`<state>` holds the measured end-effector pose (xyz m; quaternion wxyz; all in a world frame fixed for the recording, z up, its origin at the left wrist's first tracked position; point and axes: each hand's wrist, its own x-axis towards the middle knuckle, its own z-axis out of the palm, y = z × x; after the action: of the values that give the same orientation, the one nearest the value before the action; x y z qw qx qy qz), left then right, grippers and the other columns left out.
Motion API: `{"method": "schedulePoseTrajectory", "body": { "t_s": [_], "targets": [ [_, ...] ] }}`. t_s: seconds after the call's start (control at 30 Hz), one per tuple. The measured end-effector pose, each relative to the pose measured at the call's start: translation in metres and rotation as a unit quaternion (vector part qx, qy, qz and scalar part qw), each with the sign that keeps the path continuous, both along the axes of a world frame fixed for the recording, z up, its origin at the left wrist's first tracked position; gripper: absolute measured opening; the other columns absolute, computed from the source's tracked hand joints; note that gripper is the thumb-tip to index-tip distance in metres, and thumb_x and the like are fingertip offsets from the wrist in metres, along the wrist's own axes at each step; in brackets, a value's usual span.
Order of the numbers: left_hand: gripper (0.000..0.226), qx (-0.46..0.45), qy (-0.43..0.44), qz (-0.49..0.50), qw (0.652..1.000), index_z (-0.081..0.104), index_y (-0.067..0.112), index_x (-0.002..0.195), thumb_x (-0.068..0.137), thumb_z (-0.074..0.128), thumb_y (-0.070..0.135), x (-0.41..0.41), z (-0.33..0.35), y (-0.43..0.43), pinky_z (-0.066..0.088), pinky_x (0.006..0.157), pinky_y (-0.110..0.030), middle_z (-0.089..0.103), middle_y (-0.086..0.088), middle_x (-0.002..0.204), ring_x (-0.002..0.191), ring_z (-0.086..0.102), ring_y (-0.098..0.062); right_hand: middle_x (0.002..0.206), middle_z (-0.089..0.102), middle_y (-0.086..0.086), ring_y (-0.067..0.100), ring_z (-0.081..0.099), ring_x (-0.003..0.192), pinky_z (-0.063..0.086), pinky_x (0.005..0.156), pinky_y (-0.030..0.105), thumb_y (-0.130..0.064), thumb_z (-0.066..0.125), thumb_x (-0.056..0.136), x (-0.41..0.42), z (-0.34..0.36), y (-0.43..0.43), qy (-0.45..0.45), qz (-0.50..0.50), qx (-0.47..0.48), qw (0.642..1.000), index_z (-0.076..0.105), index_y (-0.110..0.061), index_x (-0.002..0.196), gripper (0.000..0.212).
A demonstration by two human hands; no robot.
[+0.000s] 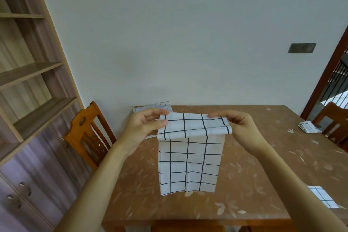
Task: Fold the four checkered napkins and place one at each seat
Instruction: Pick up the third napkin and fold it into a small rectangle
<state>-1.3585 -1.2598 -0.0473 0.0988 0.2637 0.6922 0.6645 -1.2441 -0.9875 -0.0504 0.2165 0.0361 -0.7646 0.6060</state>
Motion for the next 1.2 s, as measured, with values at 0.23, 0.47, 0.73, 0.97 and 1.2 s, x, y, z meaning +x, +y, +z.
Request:
{"method": "schedulePoseTrajectory", "body": {
  "t_s": [0.23,0.47,0.73,0.97,1.2],
  "targets": [
    [0.033,0.058,0.039,0.026,0.997,0.075,0.023,0.111,0.087,0.074,0.001,0.004,0.013,0.009,0.056,0.096,-0.039,0.071,-0.012,0.121,0.104,0.067,-0.034,0.117,0.071,0.009,0.021,0.066,0.105,0.042,0.096,0.037,-0.052,0.037,0.1,0.005,-0.002,-0.008,-0.11,0.116,-0.19,0.969,0.075,-0.02,0.114,0.052],
    [0.042,0.078,0.033,0.026,0.996,0.065,0.026,0.129,0.089,0.073,0.017,0.011,0.019,0.015,0.054,0.097,-0.04,0.071,-0.021,0.116,0.105,0.067,-0.027,0.101,0.079,0.009,0.026,0.076,0.094,0.062,0.08,0.032,0.0,0.075,0.083,0.004,-0.006,-0.016,-0.061,0.02,-0.107,0.992,0.073,-0.005,0.105,0.022],
    [0.029,-0.034,0.061,-0.002,0.998,0.069,0.023,0.119,0.092,0.07,0.011,0.012,0.002,0.013,0.056,0.099,-0.031,0.077,0.006,0.114,0.11,0.072,-0.01,0.103,0.079,0.011,0.025,0.076,0.096,0.06,0.075,0.026,0.001,0.073,0.085,0.002,-0.001,-0.013,-0.024,-0.015,-0.118,0.993,0.071,-0.002,0.109,0.025],
    [0.052,-0.041,0.037,-0.032,0.998,0.065,0.019,0.128,0.081,0.08,0.037,0.014,0.003,0.015,0.053,0.103,-0.034,0.077,0.007,0.117,0.113,0.07,-0.01,0.103,0.079,0.001,0.017,0.076,0.096,0.061,0.082,0.026,-0.009,0.072,0.089,0.004,-0.005,-0.008,-0.007,-0.031,-0.051,0.998,0.073,-0.01,0.11,0.021],
    [0.022,-0.021,0.025,0.0,0.999,0.07,0.027,0.114,0.093,0.068,0.02,0.019,0.004,0.024,0.054,0.101,-0.031,0.079,0.009,0.109,0.106,0.073,-0.006,0.084,0.078,-0.016,-0.002,0.072,0.076,0.052,0.066,0.011,-0.014,0.065,0.095,0.008,0.0,-0.01,0.0,-0.044,-0.023,0.999,0.072,-0.019,0.096,0.009]
  ]
}}
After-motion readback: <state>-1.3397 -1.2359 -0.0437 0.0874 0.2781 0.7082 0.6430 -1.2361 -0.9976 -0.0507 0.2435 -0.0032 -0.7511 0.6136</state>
